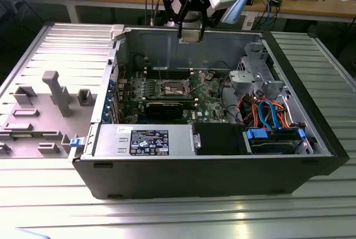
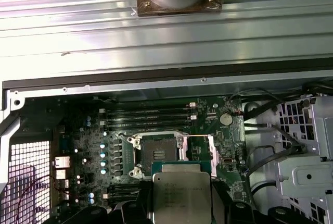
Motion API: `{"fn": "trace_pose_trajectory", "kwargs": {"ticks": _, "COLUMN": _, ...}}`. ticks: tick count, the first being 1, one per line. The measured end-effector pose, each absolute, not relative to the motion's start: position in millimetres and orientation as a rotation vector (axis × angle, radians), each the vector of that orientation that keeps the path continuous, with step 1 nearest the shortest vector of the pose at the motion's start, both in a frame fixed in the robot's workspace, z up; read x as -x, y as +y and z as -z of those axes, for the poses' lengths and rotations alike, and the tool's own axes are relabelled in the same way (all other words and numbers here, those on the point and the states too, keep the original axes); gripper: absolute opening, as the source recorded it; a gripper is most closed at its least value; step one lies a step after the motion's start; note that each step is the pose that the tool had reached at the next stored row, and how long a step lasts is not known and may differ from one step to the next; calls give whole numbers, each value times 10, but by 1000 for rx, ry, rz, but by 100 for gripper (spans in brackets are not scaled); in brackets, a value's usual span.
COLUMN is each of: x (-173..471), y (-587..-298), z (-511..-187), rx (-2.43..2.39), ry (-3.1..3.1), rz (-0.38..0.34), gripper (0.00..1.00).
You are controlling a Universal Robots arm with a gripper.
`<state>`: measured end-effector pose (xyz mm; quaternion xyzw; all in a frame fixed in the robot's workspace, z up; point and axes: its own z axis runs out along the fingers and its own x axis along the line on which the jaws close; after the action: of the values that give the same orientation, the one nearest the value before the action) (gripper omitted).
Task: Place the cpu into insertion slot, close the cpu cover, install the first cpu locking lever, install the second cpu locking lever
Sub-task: 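Place the cpu into insertion slot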
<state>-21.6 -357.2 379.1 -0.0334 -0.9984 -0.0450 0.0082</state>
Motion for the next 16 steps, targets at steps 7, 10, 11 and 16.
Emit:
{"fn": "trace_pose_trajectory", "kwargs": {"ticks": 7, "x": 253, "y": -3571, "z": -3791, "rx": 107, "ry": -3120, "rz": 141, "gripper": 54}}
{"fn": "trace_pose_trajectory", "kwargs": {"ticks": 10, "x": 257, "y": -3572, "z": -3790, "rx": 145, "ry": -3120, "rz": 141, "gripper": 54}}
{"fn": "trace_pose_trajectory", "kwargs": {"ticks": 11, "x": 257, "y": -3572, "z": -3789, "rx": 163, "ry": -3119, "rz": 141, "gripper": 54}}
{"fn": "trace_pose_trajectory", "kwargs": {"ticks": 16, "x": 258, "y": -3572, "z": -3782, "rx": 234, "ry": -3117, "rz": 142, "gripper": 54}}
